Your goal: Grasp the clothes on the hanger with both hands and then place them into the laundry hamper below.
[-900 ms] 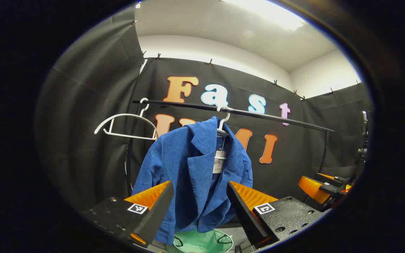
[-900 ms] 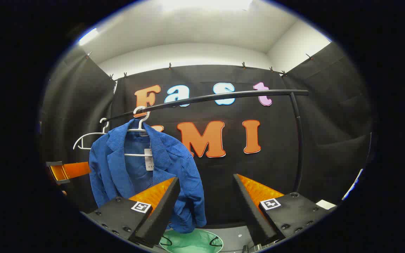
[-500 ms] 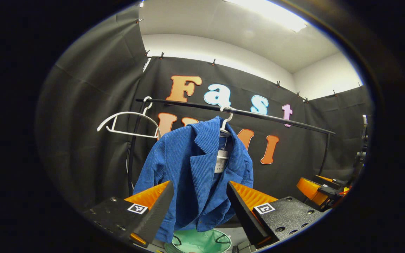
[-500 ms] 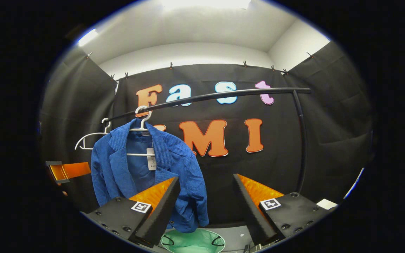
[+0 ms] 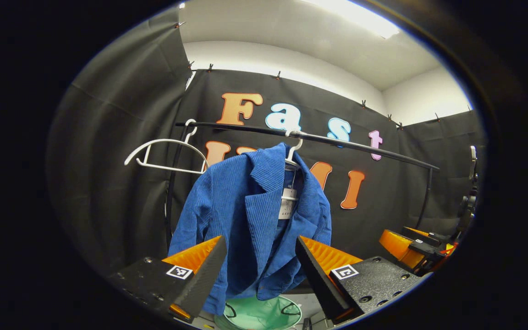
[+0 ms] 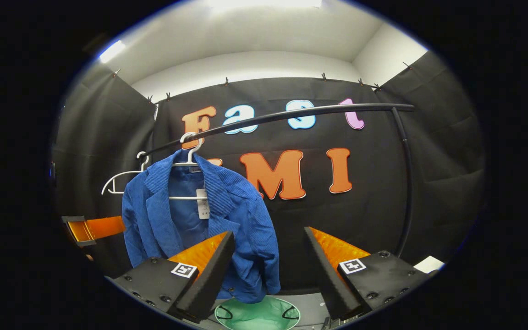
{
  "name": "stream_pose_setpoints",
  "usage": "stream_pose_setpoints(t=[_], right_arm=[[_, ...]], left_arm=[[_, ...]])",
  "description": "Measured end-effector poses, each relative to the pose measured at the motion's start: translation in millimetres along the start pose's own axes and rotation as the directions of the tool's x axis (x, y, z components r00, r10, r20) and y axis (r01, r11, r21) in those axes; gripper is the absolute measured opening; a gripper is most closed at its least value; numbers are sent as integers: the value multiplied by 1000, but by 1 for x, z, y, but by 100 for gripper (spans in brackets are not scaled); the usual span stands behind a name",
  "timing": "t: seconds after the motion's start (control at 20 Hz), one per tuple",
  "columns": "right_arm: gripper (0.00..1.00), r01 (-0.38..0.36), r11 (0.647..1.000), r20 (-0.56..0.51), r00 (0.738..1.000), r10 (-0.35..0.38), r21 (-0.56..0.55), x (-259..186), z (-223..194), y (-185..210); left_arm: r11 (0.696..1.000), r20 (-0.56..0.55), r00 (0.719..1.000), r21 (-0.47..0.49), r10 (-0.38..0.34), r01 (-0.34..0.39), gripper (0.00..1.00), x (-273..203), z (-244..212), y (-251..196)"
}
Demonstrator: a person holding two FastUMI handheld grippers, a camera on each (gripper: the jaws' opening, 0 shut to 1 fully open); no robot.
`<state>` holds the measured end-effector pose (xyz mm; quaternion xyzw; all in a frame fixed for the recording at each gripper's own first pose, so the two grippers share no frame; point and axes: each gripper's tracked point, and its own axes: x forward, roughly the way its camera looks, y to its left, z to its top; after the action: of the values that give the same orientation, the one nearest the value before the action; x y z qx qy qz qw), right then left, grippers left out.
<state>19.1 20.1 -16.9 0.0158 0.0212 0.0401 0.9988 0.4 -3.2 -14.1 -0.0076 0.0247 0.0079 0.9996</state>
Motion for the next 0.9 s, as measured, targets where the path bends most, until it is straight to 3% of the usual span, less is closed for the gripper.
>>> stream_pose_setpoints(t=[0.5,0.55,0.9], right_arm=[[97,-157,987,-17,988,157,-18,59,-15,49],[97,-170,985,-18,985,170,-13,66,-17,53],[97,-244,969,-90,965,248,47,127,-41,70]], left_arm=[[999,-22,999,19,26,-26,95,15,-8,7],[999,-21,999,21,25,-25,92,18,-7,6],[999,-17,1000,42,16,-15,95,29,-5,5]])
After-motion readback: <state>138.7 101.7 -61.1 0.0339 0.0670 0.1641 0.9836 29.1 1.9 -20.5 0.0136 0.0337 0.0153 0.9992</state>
